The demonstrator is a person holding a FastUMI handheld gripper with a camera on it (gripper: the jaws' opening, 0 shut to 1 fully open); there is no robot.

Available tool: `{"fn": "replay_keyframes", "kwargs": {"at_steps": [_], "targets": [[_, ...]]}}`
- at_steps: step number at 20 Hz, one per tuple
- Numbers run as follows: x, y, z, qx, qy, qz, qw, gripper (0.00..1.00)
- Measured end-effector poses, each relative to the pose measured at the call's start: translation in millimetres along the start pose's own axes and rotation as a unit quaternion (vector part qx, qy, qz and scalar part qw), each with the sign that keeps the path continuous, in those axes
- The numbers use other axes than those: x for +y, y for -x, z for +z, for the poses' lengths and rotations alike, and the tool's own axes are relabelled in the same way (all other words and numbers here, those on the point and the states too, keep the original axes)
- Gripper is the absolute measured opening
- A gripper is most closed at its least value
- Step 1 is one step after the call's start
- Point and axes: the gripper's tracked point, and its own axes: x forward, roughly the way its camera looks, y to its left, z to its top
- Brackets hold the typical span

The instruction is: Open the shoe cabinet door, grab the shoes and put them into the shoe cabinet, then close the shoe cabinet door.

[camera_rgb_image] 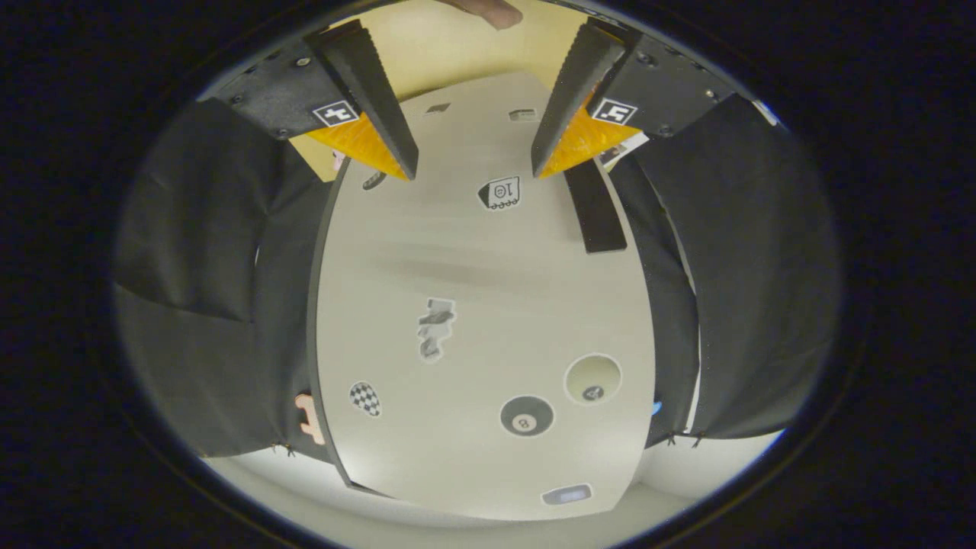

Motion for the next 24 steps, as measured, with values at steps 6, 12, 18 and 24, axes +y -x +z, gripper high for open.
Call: {"fn": "replay_keyframes", "kwargs": {"at_steps": [6, 12, 18, 24], "targets": [[-25.0, 67.7, 5.3, -0.012, 0.012, -0.017, 1.000, 0.96], [-33.3, 150.5, 28.1, -0.059, 0.018, -0.010, 0.998, 0.96], [-41.4, 220.3, 23.4, -0.083, 0.033, 0.004, 0.996, 0.96], [-67.7, 274.5, 17.7, -0.096, 0.026, 0.026, 0.995, 0.96]]}}
